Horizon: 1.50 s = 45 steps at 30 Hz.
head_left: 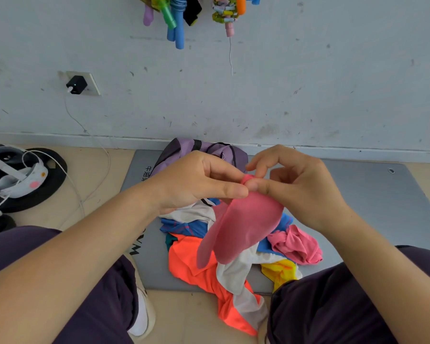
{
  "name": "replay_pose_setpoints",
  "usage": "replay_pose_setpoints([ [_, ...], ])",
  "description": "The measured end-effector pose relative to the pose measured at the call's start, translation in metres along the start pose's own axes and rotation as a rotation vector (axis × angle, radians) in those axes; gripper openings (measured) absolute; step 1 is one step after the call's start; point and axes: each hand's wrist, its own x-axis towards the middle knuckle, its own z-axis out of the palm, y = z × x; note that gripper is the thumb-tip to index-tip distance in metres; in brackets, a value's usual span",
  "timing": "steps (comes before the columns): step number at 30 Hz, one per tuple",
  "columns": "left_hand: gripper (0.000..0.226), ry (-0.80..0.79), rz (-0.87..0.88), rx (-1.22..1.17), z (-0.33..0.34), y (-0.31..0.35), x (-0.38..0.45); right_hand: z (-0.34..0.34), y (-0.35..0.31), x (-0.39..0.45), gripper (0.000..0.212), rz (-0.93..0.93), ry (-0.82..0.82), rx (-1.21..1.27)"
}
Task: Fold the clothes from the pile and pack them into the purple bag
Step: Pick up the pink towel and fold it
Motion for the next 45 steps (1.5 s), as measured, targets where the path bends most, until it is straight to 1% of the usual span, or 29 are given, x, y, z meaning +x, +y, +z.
replay_pose_setpoints([
  [4,0.02,-0.01,0.046,0.044,0.0,0.0,-0.002,-0.002,0.0,0.0,0.025,0.102,-0.081,0.207],
  [8,0.013,0.025,0.073,0.075,0.002,0.001,-0.002,-0.005,0.008,0.006,0.031,0.193,-0.204,0.23],
  [13,0.006,0.07,0.099,0.097,-0.006,0.003,-0.004,-0.012,0.016,0.006,0.018,0.236,-0.325,0.153],
  [15,0.01,0.124,0.117,-0.028,-0.013,0.004,-0.004,-0.017,0.021,0.006,0.026,0.269,-0.4,0.054],
  [17,0.008,0.233,0.15,-0.172,-0.026,0.005,-0.002,-0.022,0.026,0.007,0.033,0.298,-0.458,-0.09],
  [18,0.007,0.291,0.18,-0.126,-0.034,0.004,-0.002,-0.025,0.028,0.008,0.029,0.301,-0.443,-0.14],
  [19,0.006,0.337,0.2,0.023,-0.043,0.003,-0.003,-0.027,0.03,0.01,0.02,0.295,-0.4,-0.171],
  [21,0.008,0.347,0.177,0.407,-0.052,-0.002,-0.003,-0.031,0.032,0.013,0.007,0.27,-0.298,-0.216],
  [22,0.011,0.329,0.145,0.535,-0.053,-0.006,-0.003,-0.031,0.033,0.013,0.006,0.256,-0.257,-0.241],
  [23,0.011,0.317,0.125,0.608,-0.053,-0.01,-0.002,-0.03,0.035,0.014,0.006,0.24,-0.228,-0.266],
  [25,0.017,0.358,0.161,0.701,-0.05,-0.017,0.001,-0.027,0.039,0.014,0.007,0.207,-0.186,-0.322],
  [26,0.02,0.384,0.181,0.691,-0.049,-0.019,0.003,-0.026,0.042,0.015,0.008,0.2,-0.171,-0.35],
  [31,0.021,0.529,0.174,0.408,-0.069,-0.021,0.006,-0.039,0.053,0.021,0.018,0.239,-0.118,-0.472],
  [32,0.022,0.549,0.176,0.405,-0.075,-0.023,0.007,-0.042,0.056,0.022,0.018,0.245,-0.1,-0.517],
  [34,0.024,0.552,0.159,0.538,-0.085,-0.028,0.007,-0.048,0.06,0.024,0.017,0.237,-0.046,-0.578],
  [36,0.027,0.512,0.102,0.69,-0.089,-0.035,0.008,-0.051,0.062,0.024,0.016,0.213,-0.001,-0.605],
  [37,0.027,0.488,0.069,0.717,-0.09,-0.038,0.009,-0.051,0.063,0.025,0.015,0.2,0.005,-0.62],
  [41,0.028,0.473,0.011,0.678,-0.091,-0.048,0.014,-0.052,0.066,0.026,0.01,0.174,-0.002,-0.68],
  [45,0.027,0.497,0.003,0.532,-0.092,-0.049,0.014,-0.057,0.067,0.027,0.011,0.213,0.019,-0.689],
])
